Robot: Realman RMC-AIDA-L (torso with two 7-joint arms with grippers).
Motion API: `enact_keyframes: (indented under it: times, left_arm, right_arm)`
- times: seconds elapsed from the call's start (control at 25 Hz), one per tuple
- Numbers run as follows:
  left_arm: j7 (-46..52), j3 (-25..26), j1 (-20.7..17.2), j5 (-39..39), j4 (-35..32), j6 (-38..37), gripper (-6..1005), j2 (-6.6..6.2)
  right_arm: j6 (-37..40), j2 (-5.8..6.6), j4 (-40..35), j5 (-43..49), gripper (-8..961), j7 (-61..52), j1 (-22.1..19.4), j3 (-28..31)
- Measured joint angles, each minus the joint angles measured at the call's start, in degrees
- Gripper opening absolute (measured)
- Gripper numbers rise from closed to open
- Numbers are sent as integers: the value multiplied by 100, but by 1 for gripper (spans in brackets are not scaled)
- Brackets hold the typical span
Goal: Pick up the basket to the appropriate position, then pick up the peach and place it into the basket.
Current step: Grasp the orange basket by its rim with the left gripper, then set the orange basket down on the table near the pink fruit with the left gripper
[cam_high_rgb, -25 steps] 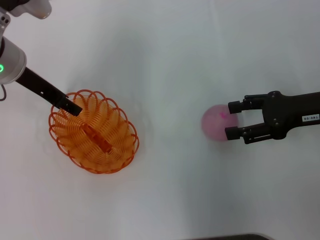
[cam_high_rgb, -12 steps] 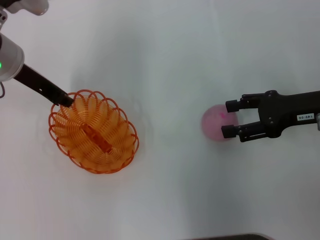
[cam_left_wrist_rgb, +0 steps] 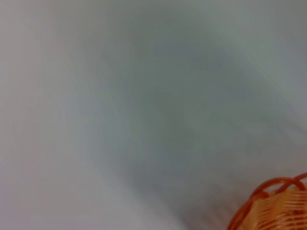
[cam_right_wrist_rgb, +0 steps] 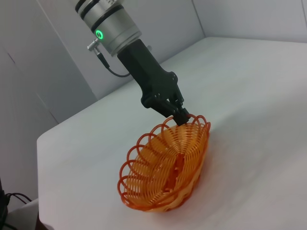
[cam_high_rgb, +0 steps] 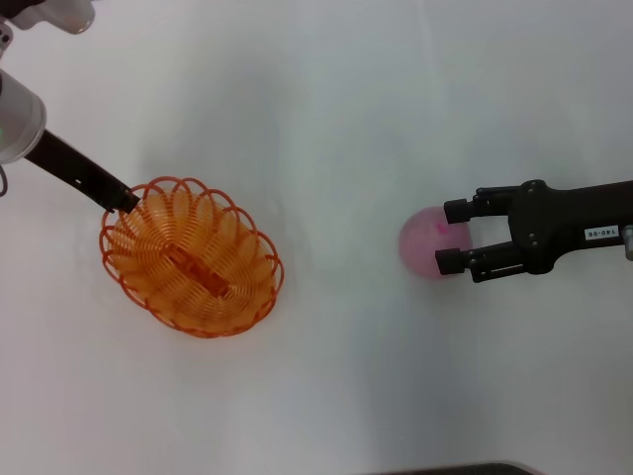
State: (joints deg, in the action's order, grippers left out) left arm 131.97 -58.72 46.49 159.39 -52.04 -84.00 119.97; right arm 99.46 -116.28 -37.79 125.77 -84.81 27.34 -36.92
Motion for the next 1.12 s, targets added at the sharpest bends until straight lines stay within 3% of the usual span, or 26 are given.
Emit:
enact_keyframes:
  times: [0.16, 0.56, 0.88, 1.12]
  left_arm:
    - [3, 101, 6, -20, -110, -97, 47, 10]
    - [-35, 948, -59, -239, -1076, -816, 38, 136]
    - [479, 1737, -97, -740, -1258, -1121, 38, 85]
    - [1104, 2020, -190, -767, -1239, -983, 39, 59]
  right_arm:
    - [-9, 0, 0, 0, 884, 0, 2, 0]
    - [-51, -15, 0, 0, 884, 2, 17, 4]
    - [-64, -29, 0, -2, 884, 16, 26, 17]
    - [-71, -27, 0, -7, 883, 12, 26, 9]
